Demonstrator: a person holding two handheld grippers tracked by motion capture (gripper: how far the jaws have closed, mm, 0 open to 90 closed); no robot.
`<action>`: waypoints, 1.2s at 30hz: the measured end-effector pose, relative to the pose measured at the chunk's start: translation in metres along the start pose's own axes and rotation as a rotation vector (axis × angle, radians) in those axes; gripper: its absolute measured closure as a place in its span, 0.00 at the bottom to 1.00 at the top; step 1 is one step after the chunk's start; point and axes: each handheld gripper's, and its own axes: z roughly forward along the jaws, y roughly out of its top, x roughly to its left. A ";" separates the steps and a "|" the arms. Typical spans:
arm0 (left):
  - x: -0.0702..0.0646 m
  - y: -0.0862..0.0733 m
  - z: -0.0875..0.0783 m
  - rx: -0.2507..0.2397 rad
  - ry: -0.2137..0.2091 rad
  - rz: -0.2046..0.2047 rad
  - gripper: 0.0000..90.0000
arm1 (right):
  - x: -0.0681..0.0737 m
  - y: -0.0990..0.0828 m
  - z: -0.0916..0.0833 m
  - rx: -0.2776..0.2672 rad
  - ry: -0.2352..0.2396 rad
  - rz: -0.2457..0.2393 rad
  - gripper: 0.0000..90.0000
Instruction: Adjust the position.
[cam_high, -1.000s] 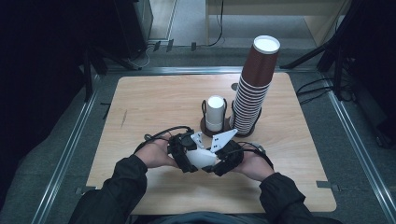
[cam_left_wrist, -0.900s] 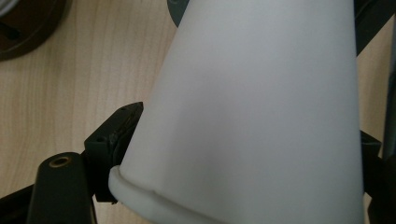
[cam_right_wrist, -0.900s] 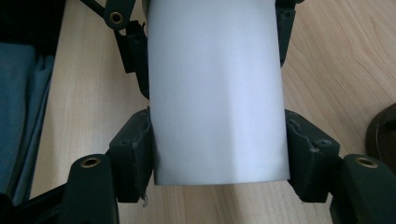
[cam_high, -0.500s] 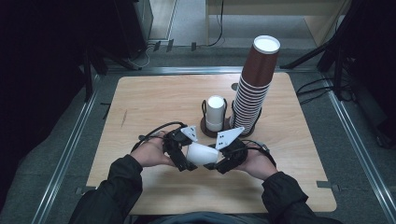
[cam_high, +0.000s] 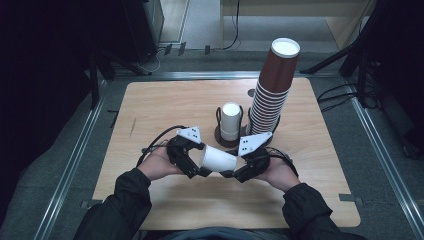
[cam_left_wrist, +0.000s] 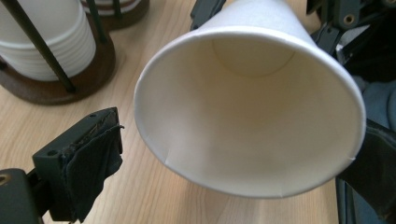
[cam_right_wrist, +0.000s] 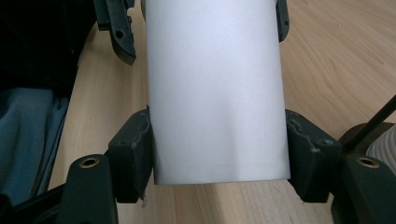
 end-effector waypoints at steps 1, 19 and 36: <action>0.000 0.000 0.000 0.000 0.000 0.000 0.01 | 0.000 0.000 0.000 0.000 0.000 0.000 0.37; 0.000 0.003 -0.002 -0.086 -0.080 -0.035 0.19 | 0.001 0.001 0.000 -0.050 0.031 0.004 0.37; 0.001 0.005 -0.007 -0.095 -0.095 -0.026 0.25 | -0.001 0.002 -0.002 -0.055 0.039 0.024 0.34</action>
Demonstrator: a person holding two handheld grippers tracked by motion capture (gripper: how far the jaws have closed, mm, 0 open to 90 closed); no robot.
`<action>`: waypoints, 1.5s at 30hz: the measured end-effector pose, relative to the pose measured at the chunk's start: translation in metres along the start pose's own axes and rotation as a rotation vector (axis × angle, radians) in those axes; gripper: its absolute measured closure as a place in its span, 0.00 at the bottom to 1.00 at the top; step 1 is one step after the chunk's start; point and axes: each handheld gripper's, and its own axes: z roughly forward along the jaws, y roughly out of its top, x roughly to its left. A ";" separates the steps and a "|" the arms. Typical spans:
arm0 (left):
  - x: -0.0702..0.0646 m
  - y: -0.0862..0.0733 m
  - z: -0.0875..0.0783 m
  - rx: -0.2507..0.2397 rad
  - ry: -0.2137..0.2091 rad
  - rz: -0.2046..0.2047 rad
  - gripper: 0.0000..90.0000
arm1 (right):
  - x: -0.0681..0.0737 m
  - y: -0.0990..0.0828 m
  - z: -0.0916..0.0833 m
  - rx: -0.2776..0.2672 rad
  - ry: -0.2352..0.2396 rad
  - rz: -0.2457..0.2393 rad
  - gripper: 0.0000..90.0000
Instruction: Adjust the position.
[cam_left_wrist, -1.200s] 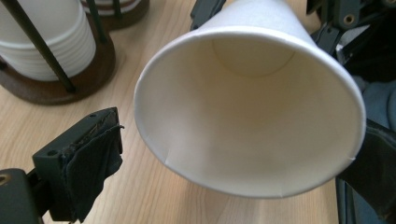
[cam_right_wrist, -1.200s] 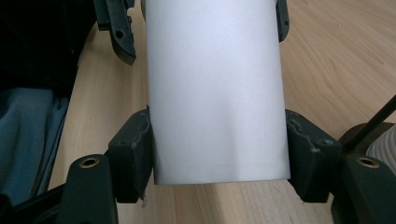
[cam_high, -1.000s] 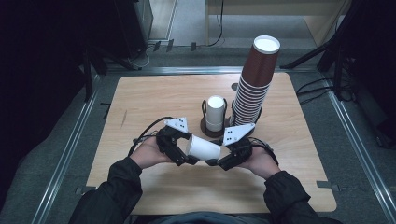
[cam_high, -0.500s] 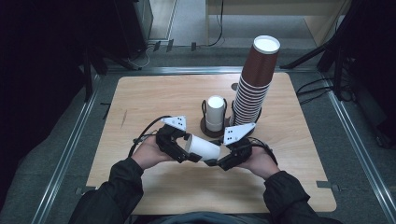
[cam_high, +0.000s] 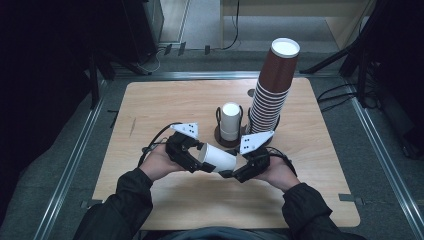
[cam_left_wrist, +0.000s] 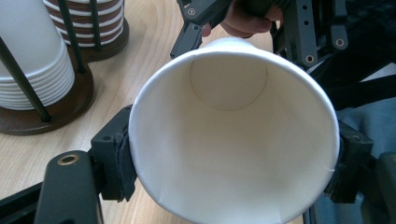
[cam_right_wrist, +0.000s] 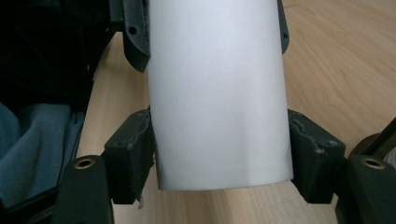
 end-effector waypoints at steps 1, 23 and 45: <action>0.000 0.000 0.000 0.009 0.008 0.001 0.25 | -0.002 -0.001 0.001 0.012 0.020 0.038 0.31; 0.000 0.005 -0.012 0.230 0.166 0.086 0.25 | -0.006 -0.008 0.009 0.147 -0.055 0.039 0.27; -0.005 0.015 0.022 0.377 0.156 0.129 0.25 | -0.003 -0.009 0.021 0.197 -0.064 0.031 0.26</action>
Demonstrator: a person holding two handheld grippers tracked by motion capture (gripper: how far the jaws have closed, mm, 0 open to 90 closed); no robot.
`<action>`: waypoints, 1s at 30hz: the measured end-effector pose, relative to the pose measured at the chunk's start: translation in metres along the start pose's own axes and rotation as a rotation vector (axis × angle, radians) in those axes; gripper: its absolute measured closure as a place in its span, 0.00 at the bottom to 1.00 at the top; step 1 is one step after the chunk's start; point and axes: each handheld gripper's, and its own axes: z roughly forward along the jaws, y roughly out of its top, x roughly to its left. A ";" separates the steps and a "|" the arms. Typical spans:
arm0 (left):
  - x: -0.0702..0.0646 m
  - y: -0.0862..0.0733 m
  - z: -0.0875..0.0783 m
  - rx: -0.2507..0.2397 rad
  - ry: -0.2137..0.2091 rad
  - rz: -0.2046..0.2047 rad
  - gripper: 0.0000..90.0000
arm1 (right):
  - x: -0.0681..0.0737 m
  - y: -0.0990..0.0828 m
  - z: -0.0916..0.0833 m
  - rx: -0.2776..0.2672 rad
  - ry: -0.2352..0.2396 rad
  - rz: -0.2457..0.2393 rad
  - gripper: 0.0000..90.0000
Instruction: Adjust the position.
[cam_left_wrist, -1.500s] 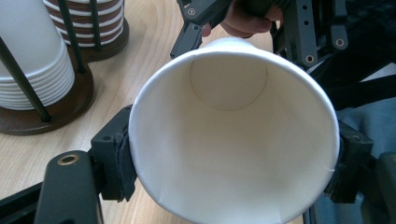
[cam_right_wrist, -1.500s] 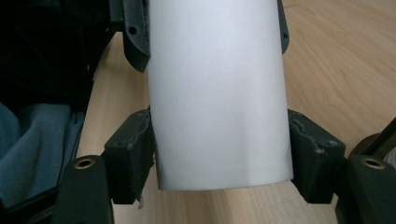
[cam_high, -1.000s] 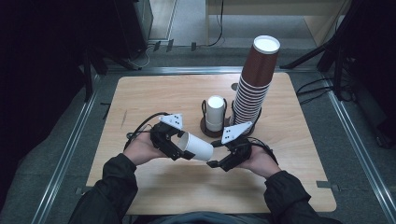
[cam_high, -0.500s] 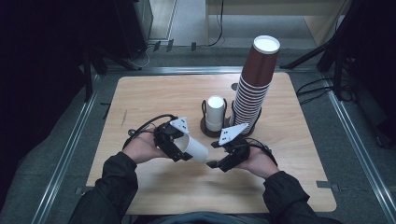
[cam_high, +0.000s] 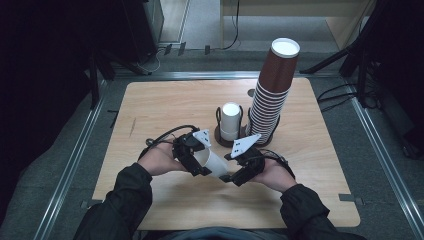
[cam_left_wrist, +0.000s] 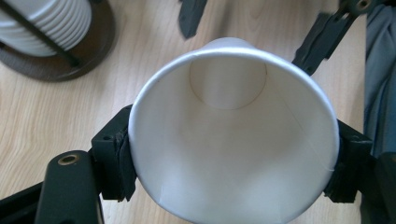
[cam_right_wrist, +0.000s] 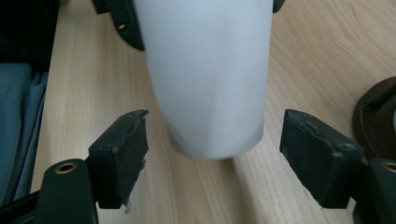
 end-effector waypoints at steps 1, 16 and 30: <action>0.000 0.000 0.000 0.000 0.000 0.000 0.25 | 0.000 0.000 0.000 0.000 0.000 0.000 0.26; -0.011 0.012 0.005 -0.013 -0.025 0.035 0.25 | 0.008 0.004 0.008 -0.014 0.040 -0.026 0.35; -0.010 0.009 0.004 -0.037 -0.002 -0.003 0.02 | 0.007 0.003 0.005 -0.003 0.010 -0.039 0.36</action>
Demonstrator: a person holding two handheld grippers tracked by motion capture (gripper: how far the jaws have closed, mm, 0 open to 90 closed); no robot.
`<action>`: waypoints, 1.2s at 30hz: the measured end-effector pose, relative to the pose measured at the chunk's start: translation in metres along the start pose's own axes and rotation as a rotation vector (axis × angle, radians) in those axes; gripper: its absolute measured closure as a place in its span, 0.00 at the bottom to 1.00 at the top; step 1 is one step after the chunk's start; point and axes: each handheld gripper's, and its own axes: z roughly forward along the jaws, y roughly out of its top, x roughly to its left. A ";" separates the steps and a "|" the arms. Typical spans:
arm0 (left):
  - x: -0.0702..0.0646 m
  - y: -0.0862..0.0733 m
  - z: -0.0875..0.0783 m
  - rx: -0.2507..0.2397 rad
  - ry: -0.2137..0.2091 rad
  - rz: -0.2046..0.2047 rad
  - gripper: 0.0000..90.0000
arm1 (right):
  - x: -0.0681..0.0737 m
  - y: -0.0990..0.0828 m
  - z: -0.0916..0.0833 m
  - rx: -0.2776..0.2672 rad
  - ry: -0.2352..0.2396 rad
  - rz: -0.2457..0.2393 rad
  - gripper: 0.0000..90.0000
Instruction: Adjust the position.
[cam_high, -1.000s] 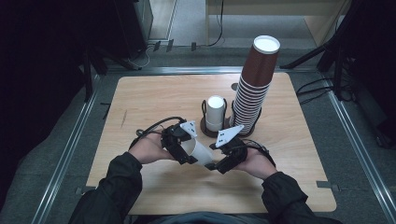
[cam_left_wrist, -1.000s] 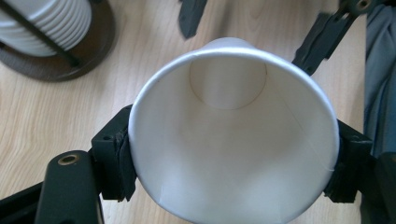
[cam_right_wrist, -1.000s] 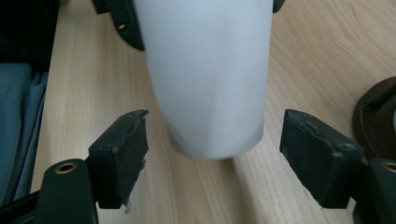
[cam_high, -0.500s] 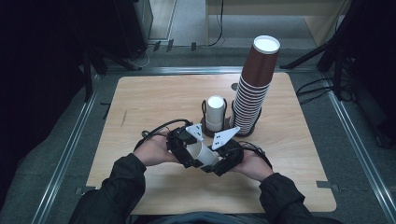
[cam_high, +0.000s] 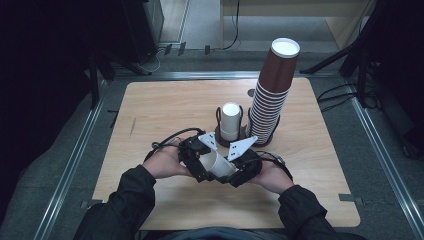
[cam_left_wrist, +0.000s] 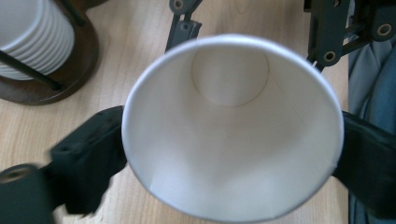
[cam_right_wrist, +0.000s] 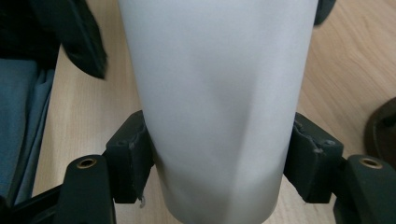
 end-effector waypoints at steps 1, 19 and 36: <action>0.001 -0.001 -0.001 -0.007 0.002 -0.004 0.01 | -0.001 0.000 -0.001 -0.006 -0.005 -0.003 0.36; 0.016 -0.021 -0.021 -0.251 -0.006 -0.131 0.00 | -0.009 -0.003 -0.014 -0.081 -0.036 0.028 0.36; 0.005 -0.013 -0.008 -0.374 -0.053 -0.148 0.00 | -0.009 -0.001 -0.018 -0.145 -0.011 0.058 0.36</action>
